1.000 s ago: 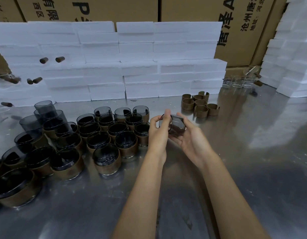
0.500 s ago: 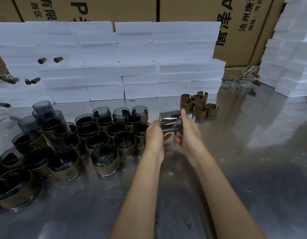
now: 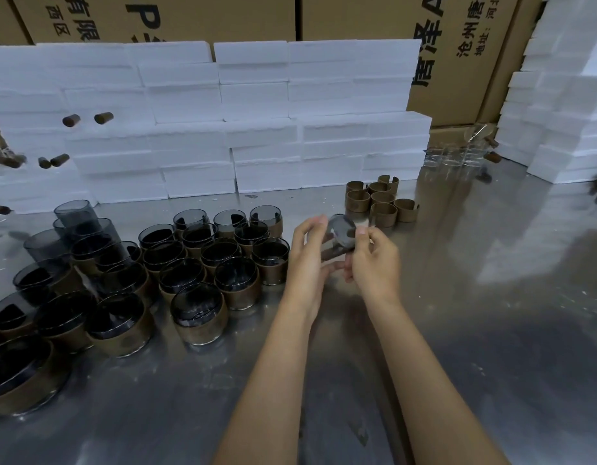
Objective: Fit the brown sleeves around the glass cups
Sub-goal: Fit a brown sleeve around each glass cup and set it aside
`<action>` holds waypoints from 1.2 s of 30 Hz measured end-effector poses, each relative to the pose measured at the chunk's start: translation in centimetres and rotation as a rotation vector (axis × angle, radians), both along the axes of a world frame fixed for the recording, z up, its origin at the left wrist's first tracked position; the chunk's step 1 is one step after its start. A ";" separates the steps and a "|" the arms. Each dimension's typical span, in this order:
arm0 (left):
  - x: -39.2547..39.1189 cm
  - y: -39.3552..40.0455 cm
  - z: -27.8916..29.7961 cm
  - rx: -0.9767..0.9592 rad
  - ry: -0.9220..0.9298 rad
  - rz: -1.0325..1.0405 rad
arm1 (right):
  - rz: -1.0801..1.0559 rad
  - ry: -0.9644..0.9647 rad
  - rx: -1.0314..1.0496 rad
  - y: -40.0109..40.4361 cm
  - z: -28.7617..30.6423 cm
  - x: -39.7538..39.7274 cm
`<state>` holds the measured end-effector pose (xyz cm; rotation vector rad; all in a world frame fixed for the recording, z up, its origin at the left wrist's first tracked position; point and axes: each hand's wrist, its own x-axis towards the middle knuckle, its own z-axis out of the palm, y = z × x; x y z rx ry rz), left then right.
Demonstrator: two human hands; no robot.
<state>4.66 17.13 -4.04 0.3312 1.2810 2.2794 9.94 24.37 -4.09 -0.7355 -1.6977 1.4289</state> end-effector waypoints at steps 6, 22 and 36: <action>-0.5 -0.5 -0.5 0.095 -0.271 -0.148 | -0.080 -0.324 0.098 6.0 1.2 -1.7; -1.2 -0.3 -1.4 0.180 -0.277 -0.205 | 0.007 -0.535 0.347 10.1 0.3 -3.0; 2.1 -4.0 -0.2 0.036 -0.050 -0.252 | 0.149 -0.241 0.400 -1.4 1.9 4.3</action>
